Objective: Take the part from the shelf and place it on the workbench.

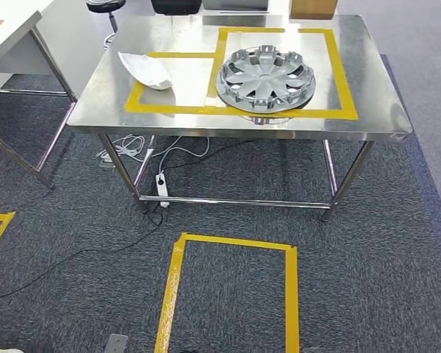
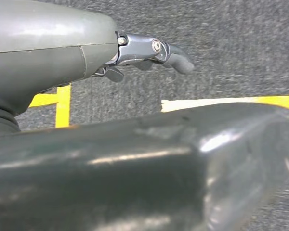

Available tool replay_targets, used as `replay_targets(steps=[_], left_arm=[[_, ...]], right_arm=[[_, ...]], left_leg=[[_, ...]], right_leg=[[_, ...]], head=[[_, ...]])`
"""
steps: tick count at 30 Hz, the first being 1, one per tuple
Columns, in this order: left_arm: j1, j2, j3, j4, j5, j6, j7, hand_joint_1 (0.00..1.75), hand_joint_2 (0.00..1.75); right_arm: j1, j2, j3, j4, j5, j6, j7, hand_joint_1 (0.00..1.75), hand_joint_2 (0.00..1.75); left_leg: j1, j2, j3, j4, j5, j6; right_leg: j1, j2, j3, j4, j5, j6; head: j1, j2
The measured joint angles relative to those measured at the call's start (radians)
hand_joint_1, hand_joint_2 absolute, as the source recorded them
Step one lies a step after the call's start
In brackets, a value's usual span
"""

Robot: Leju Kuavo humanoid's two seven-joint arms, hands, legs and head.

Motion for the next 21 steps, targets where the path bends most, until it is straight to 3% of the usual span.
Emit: replay_targets(steps=[3, 5, 9, 11, 12, 15, 16, 18, 19, 21], left_arm=[[-0.002, 0.003, 0.000, 0.000, -0.005, 0.000, 0.001, 0.00, 0.00], [-0.004, 0.005, 0.000, 0.000, -0.009, -0.001, 0.003, 0.00, 0.00], [-0.004, 0.006, -0.002, 0.000, -0.013, -0.002, 0.004, 0.00, 0.00], [-0.004, 0.005, -0.005, 0.000, -0.022, -0.004, 0.006, 0.00, 0.00], [-0.005, 0.004, -0.008, 0.000, -0.025, -0.004, 0.007, 0.00, 0.00], [-0.006, 0.000, -0.015, 0.000, -0.027, -0.002, 0.016, 0.00, 0.00], [-0.007, -0.002, -0.016, 0.000, -0.027, -0.001, 0.020, 0.00, 0.00], [-0.007, -0.004, -0.018, 0.000, -0.027, 0.005, 0.025, 0.00, 0.00], [-0.007, -0.005, -0.018, 0.000, -0.027, 0.010, 0.025, 0.00, 0.00], [-0.005, -0.007, -0.019, 0.000, -0.026, 0.020, 0.023, 0.00, 0.00]], right_arm=[[0.000, 0.000, 0.003, 0.002, 0.001, 0.011, -0.001, 0.00, 0.00], [-0.001, 0.001, 0.005, 0.003, 0.001, 0.022, -0.003, 0.00, 0.00], [-0.002, 0.001, 0.006, 0.003, 0.002, 0.034, -0.005, 0.00, 0.00], [-0.006, 0.001, 0.010, 0.007, 0.006, 0.064, -0.012, 0.00, 0.00], [-0.007, -0.001, 0.013, 0.009, 0.012, 0.084, -0.014, 0.00, 0.00], [-0.009, -0.010, 0.043, 0.013, 0.071, 0.116, -0.002, 0.00, 0.00], [-0.009, -0.013, 0.055, 0.014, 0.088, 0.116, 0.003, 0.00, 0.00], [-0.010, -0.016, 0.069, 0.015, 0.094, 0.107, 0.006, 0.00, 0.00], [-0.012, -0.017, 0.072, 0.015, 0.094, 0.102, 0.006, 0.00, 0.00], [-0.018, -0.017, 0.076, 0.015, 0.092, 0.093, 0.003, 0.00, 0.00]], left_leg=[[-0.005, -0.003, 0.127, -0.170, 0.051, 0.026], [-0.009, -0.005, 0.169, -0.237, 0.048, 0.039], [-0.009, -0.005, 0.179, -0.256, 0.047, 0.040], [-0.012, -0.004, 0.177, -0.278, 0.058, 0.042], [-0.010, -0.003, 0.168, -0.292, 0.072, 0.047], [-0.002, 0.006, 0.120, -0.316, 0.126, 0.054], [-0.001, 0.007, 0.105, -0.313, 0.137, 0.051], [0.002, 0.009, 0.082, -0.300, 0.149, 0.041], [0.002, 0.010, 0.070, -0.290, 0.152, 0.037], [-0.001, 0.015, 0.056, -0.272, 0.157, 0.027]], right_leg=[[0.005, 0.001, -0.033, 0.019, 0.011, 0.002], [0.007, 0.001, -0.040, 0.022, 0.015, 0.003], [0.008, 0.001, -0.043, 0.023, 0.020, 0.008], [0.006, 0.001, -0.050, 0.020, 0.035, 0.018], [0.004, 0.003, -0.067, 0.048, 0.009, 0.026], [-0.003, 0.008, -0.132, 0.245, -0.104, 0.052], [-0.006, 0.008, -0.125, 0.270, -0.090, 0.058], [-0.012, 0.006, -0.053, 0.181, -0.030, 0.067], [-0.013, -0.001, -0.002, 0.109, -0.023, 0.070], [-0.012, -0.011, 0.058, 0.006, -0.044, 0.059]], head=[[0.000, 0.000], [0.001, 0.000], [0.002, 0.000], [0.001, 0.000], [0.003, 0.000], [0.011, 0.000], [0.011, 0.000], [0.011, 0.000], [0.012, 0.000], [0.013, 0.000]])
